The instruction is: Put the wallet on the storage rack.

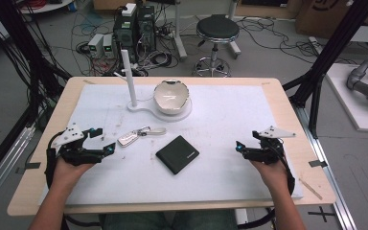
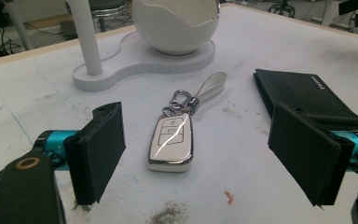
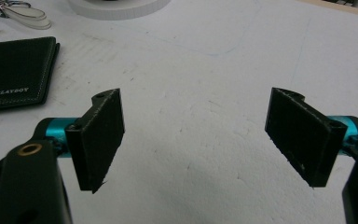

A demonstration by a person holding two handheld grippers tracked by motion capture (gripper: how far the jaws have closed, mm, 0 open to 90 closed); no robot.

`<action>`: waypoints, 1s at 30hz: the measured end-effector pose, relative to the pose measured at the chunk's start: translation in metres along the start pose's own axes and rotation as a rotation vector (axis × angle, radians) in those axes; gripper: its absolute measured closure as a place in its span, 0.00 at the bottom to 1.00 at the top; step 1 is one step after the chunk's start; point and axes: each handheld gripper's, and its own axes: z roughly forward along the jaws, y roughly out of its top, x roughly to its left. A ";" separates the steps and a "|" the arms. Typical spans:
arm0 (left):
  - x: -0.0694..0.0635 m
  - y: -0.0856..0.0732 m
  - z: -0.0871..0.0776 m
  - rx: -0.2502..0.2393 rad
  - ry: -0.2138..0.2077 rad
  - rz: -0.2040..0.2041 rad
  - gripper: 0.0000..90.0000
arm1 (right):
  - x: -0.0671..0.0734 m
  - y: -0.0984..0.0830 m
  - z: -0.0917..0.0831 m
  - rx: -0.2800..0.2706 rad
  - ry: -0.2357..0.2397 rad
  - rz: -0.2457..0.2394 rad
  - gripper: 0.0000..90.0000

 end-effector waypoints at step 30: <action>-0.049 0.018 0.033 0.021 -0.162 0.174 0.21 | -0.002 0.000 0.000 -0.002 -0.001 0.012 0.22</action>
